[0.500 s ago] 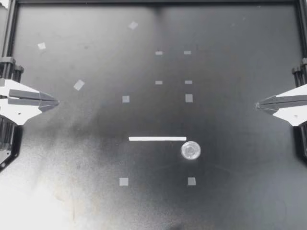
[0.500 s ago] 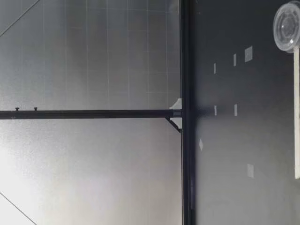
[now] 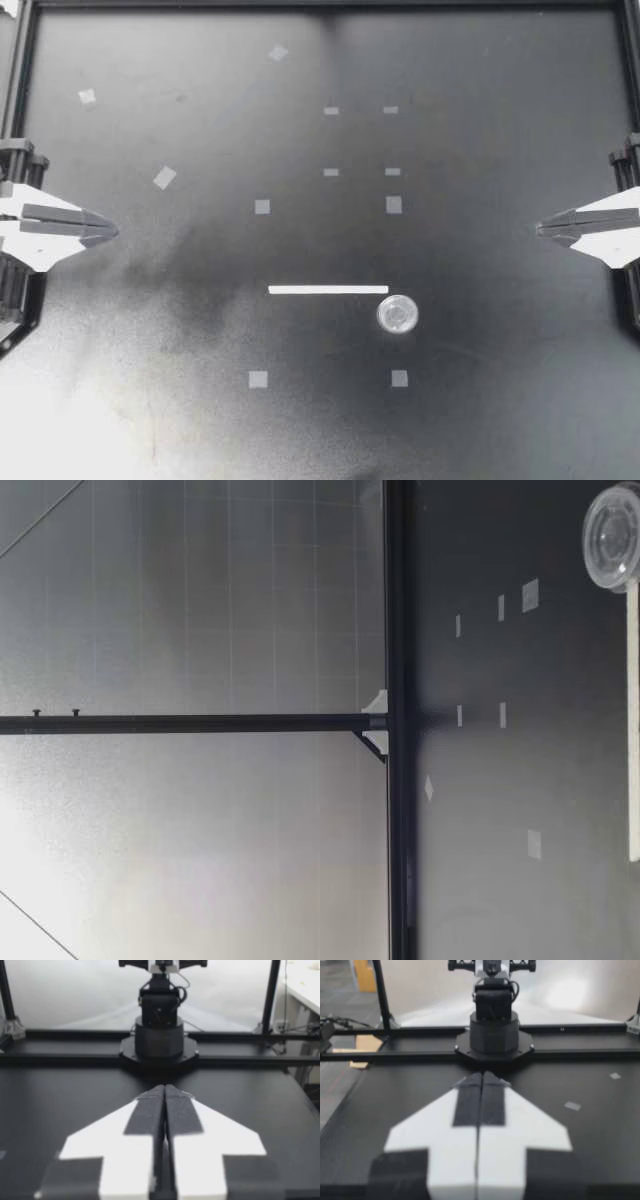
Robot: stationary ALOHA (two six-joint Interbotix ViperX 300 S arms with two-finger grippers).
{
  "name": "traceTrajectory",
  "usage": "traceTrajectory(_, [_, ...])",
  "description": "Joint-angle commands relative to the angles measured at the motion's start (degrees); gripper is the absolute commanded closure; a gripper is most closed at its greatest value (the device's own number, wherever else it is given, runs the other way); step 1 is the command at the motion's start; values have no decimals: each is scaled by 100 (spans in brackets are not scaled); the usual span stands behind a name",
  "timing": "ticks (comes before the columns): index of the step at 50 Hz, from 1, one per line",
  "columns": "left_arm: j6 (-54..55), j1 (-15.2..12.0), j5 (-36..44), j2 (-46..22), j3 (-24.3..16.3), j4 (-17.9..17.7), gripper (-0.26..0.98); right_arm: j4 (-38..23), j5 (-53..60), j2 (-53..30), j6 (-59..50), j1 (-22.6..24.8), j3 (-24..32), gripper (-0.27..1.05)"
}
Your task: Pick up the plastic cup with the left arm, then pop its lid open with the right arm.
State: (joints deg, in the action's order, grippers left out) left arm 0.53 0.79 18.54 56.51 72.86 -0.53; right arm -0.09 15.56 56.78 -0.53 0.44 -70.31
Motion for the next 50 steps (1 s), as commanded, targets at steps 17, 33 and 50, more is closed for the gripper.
traceTrajectory(17, [-141, 18, 44, -1714, -861, -9, 75, 141, -2145, -1239, -387, 0, 1345, 87])
traceTrajectory(33, [-167, 18, 369, -3955, -1652, 26, 51, 149, -2127, -2268, -976, 0, 1327, 87])
traceTrajectory(50, [-62, 88, 940, -5282, -2030, 35, 29, 167, -1556, -3568, -1187, 141, 1301, 87])
